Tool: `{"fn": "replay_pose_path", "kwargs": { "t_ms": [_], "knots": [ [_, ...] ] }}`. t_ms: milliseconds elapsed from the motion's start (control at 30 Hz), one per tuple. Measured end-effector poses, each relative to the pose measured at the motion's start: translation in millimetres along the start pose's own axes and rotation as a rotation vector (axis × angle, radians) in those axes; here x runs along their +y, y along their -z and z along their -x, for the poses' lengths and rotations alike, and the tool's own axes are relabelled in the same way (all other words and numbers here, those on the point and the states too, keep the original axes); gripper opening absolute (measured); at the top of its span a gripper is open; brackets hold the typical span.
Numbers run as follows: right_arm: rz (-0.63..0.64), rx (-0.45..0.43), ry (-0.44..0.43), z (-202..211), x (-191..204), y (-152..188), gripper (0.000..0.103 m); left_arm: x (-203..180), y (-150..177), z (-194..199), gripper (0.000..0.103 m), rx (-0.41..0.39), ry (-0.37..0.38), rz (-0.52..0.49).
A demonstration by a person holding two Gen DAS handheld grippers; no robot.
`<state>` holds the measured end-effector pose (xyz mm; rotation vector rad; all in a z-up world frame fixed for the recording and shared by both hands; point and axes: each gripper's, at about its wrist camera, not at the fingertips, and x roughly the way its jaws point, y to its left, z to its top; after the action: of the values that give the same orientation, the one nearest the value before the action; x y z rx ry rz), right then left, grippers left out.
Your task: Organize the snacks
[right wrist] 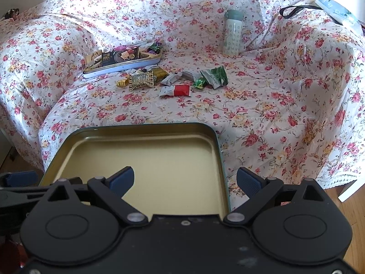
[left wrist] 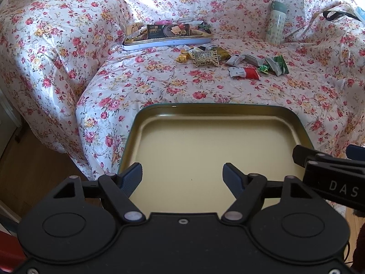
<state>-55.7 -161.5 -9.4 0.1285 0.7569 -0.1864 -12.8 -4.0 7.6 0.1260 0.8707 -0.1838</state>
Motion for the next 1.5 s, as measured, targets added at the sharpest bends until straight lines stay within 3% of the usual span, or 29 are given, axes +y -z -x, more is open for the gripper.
{"fn": "replay_pose_path", "kwargs": {
  "t_ms": [500,933,1300,1500],
  "knots": [
    [0.009,-0.004,-0.005,1,2,0,0.101,3,-2,2,0.077,-0.009,0.005,0.01],
    [0.008,-0.012,-0.005,2,0,-2,0.101,13,-8,11,0.079,-0.125,-0.024,0.046],
    [0.019,-0.011,-0.005,0,1,-1,0.101,4,-2,9,0.081,-0.096,-0.001,0.005],
    [0.015,0.03,-0.004,-12,0,-1,0.101,4,-1,-5,0.081,-0.027,0.016,0.015]
  ]
}}
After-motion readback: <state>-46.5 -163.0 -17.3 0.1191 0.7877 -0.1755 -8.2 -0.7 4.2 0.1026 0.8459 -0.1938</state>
